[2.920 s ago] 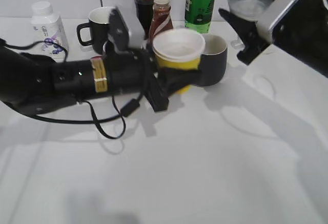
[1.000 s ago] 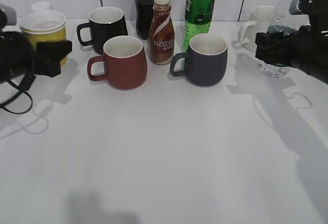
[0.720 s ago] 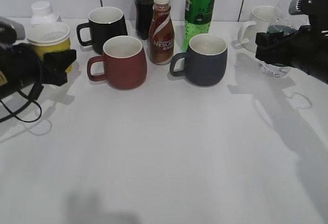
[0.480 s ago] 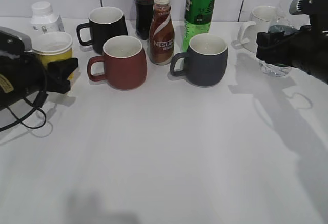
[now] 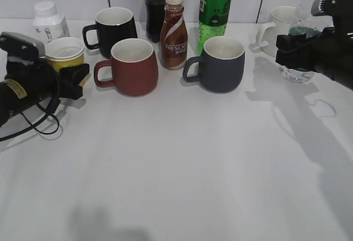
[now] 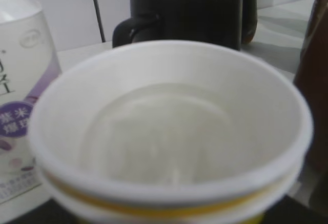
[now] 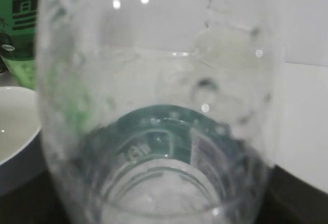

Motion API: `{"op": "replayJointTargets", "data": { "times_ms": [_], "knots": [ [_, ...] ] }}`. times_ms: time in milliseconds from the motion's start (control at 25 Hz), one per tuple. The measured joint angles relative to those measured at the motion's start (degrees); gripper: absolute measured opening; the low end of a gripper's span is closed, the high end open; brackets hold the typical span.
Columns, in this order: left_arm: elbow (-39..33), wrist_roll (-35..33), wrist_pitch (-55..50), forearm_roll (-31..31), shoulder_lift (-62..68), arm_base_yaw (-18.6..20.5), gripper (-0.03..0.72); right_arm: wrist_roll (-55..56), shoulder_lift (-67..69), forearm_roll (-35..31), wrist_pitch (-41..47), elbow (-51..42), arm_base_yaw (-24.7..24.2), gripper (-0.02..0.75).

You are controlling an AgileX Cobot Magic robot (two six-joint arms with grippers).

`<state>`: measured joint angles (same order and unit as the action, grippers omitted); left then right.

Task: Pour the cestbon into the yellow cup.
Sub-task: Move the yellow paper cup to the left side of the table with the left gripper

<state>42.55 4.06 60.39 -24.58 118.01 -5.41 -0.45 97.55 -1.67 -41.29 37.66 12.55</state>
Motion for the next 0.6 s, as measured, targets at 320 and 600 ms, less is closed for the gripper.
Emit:
{"op": "replayJointTargets", "data": {
  "times_ms": [320, 600],
  "knots": [
    [0.05, -0.19, -0.17, 0.00, 0.04, 0.00, 0.536, -0.41, 0.00, -0.06, 0.00, 0.00, 0.00, 0.459],
    [-1.03, -0.19, -0.06, 0.00, -0.88, 0.00, 0.590, -0.65, 0.00, -0.06, 0.00, 0.00, 0.00, 0.459]
  ]
}}
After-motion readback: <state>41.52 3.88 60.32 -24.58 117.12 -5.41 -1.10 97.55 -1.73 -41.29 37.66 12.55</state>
